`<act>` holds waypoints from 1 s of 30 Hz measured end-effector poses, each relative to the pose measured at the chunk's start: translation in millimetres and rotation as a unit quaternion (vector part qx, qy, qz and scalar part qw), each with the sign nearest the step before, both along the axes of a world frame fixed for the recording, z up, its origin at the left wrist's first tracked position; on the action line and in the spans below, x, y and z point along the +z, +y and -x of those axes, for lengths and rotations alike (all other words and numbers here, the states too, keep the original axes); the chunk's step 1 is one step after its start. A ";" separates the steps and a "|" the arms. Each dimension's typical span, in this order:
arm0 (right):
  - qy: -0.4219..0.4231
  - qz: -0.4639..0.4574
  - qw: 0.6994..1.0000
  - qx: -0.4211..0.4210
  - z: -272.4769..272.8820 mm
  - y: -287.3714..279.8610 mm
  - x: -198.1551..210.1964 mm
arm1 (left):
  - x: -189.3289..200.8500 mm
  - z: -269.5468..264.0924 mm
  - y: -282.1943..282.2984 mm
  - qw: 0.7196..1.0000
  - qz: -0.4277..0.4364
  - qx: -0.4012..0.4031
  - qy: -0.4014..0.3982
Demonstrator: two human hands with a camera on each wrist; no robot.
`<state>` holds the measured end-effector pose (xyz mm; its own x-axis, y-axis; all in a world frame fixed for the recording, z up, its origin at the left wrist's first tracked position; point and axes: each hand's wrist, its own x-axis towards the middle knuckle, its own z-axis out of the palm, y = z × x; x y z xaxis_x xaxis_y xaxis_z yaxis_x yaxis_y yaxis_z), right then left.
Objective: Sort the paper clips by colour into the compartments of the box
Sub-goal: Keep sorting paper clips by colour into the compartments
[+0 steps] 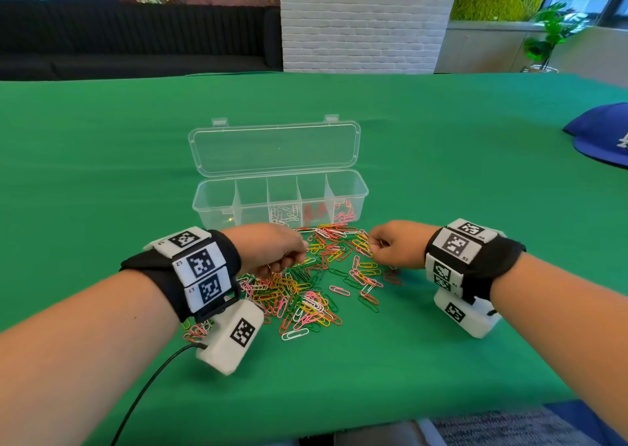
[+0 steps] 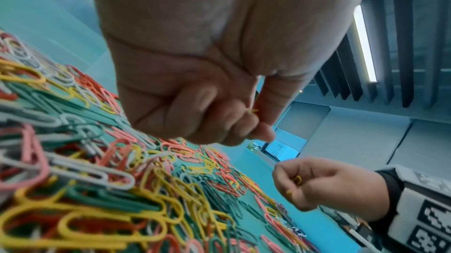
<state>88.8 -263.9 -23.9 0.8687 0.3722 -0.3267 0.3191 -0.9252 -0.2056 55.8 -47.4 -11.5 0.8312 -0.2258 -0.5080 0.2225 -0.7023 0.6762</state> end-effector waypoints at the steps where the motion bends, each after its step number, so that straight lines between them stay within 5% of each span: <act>1: -0.005 -0.017 1.000 -0.013 -0.9 -1.4 0.0 | 0.8 0.4 -0.4 0.999 -0.029 -0.022 -0.013; 11: 0.043 -0.132 0.986 -0.093 -7.2 -7.0 0.9 | 7.7 13.6 -6.1 0.967 -0.171 -0.139 -0.124; 20: 0.245 -0.322 0.889 -0.215 -9.3 -10.5 2.0 | 2.0 12.3 -16.1 0.958 -0.200 -0.161 -0.127; 25: 0.292 -0.354 0.862 -0.213 -10.3 -14.1 3.5 | -2.4 7.1 -16.1 0.958 -0.198 -0.163 -0.128; 27: 0.271 -0.349 0.869 -0.221 -12.3 -13.1 2.9 | -3.2 5.0 -16.9 0.957 -0.200 -0.162 -0.135; 30: 0.198 -0.263 0.919 -0.217 -14.8 -10.7 4.4 | -2.2 0.6 -22.1 0.959 -0.188 -0.159 -0.139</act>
<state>103.7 -274.6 -19.5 0.8244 0.2151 -0.5235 -0.2535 -0.6866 -0.6814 55.3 -69.6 -13.7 0.8661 -0.3343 -0.3717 -0.1954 -0.9107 0.3639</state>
